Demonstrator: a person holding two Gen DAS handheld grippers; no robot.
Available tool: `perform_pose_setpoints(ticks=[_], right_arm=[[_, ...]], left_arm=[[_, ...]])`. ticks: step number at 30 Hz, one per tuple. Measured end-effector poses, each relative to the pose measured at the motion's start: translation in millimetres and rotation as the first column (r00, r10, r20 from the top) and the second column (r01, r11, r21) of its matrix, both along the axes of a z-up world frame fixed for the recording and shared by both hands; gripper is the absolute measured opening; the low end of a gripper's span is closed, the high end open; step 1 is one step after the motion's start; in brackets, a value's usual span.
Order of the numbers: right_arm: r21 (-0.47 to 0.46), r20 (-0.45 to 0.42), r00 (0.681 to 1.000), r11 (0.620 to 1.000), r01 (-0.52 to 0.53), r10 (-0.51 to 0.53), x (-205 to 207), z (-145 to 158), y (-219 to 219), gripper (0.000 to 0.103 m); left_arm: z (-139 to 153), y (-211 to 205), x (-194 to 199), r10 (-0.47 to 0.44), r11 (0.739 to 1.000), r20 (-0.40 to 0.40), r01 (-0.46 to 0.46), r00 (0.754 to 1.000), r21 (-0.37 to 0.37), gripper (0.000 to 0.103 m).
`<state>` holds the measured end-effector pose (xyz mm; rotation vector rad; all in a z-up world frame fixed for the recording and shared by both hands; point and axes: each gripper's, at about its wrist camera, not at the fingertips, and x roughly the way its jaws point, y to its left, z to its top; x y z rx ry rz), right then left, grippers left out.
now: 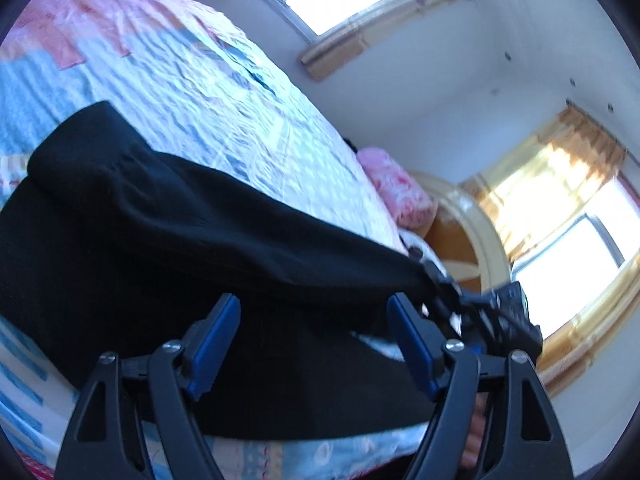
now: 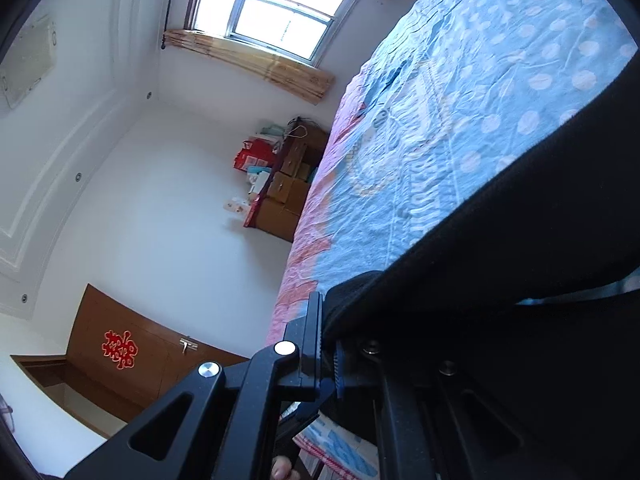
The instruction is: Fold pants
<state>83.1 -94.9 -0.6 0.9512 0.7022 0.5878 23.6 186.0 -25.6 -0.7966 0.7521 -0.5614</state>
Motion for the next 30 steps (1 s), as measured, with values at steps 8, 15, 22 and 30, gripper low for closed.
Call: perform_pose_setpoints(ticks=[8,15,22,30], right_arm=[[0.02,0.061,0.998,1.0,-0.004,0.003,-21,15,-10,0.005],[0.011,0.067,0.997,1.0,-0.024,0.024,-36,15,-10,0.005],[-0.129,0.049,0.998,0.991,-0.042,0.049,-49,2,-1,0.005],[-0.233,0.053,0.987,0.963,-0.137,0.153,-69,-10,17,0.005]], left_arm=[[-26,11,9,0.124,0.98,-0.116,-0.14,0.986,-0.142,0.078],[-23,29,31,0.297,0.948,-0.125,-0.308,0.947,-0.08,0.064],[-14,47,31,0.331,0.943,-0.048,-0.328,0.942,0.06,0.012],[4,52,7,0.304,0.919,0.062,-0.31,0.95,0.244,0.01]])
